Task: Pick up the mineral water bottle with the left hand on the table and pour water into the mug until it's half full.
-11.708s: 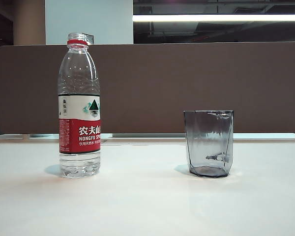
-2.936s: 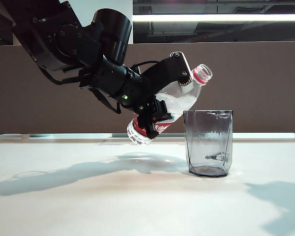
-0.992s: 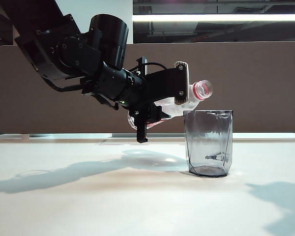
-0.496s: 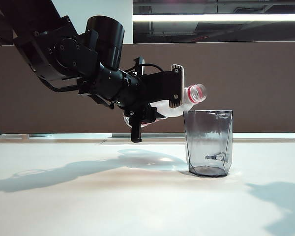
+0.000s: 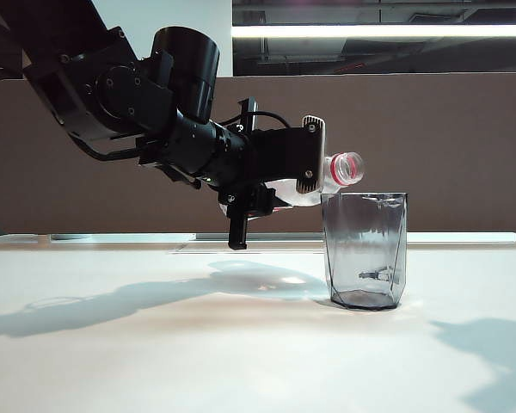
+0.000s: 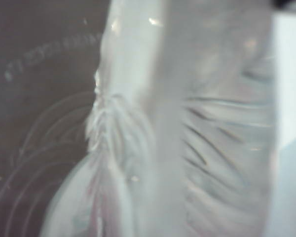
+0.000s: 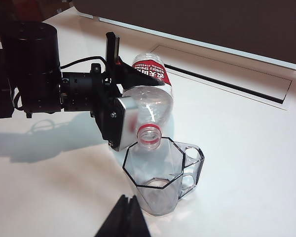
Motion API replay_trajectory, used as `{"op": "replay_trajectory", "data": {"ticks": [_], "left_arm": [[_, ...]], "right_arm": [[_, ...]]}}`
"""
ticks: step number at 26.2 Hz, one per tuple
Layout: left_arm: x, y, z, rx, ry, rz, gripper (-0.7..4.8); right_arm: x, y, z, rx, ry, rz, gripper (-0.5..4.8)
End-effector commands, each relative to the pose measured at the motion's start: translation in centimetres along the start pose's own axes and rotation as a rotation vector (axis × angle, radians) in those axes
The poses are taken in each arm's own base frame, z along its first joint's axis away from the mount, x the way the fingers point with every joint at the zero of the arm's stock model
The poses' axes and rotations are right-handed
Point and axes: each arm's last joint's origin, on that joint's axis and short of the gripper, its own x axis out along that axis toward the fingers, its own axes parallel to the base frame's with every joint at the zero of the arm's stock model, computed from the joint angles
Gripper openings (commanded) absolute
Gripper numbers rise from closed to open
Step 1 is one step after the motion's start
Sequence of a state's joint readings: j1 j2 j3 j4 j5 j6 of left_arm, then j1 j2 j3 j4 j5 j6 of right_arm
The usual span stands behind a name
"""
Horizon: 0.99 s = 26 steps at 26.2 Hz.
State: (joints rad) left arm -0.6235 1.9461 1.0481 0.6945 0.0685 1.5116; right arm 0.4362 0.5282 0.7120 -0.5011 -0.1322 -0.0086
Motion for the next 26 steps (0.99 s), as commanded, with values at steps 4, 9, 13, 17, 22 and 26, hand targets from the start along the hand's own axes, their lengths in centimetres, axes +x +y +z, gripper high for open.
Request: {"op": "replay_trajectory", "data": {"ticks": [4,9,13,17,22,26], "left_arm": [[-0.08,1.42,0.13,0.033,-0.009,0.09,1.34],[-0.08,1.45,0.15,0.035,-0.009,0.093,1.34],[-0.08,1.45,0.13,0.042,-0.008,0.093,1.34],[-0.08,1.44,0.13,0.056,-0.008,0.092,1.34],[-0.08,1.44,0.15,0.059,-0.008,0.092,1.34],[-0.08,1.44,0.15,0.072,-0.007,0.092,1.34]], "right_arm": [[-0.19,0.02,0.3,-0.005,-0.02,0.001,-0.08],[-0.19,0.02,0.3,-0.005,-0.019,0.001,-0.08],[-0.19,0.02,0.3,-0.005,-0.019,0.002,-0.08],[-0.19,0.03,0.3,-0.005,-0.019,0.004,-0.08],[-0.19,0.03,0.27,-0.005,-0.016,0.004,-0.08],[-0.19,0.03,0.24,-0.005,-0.014,0.004,-0.08]]}}
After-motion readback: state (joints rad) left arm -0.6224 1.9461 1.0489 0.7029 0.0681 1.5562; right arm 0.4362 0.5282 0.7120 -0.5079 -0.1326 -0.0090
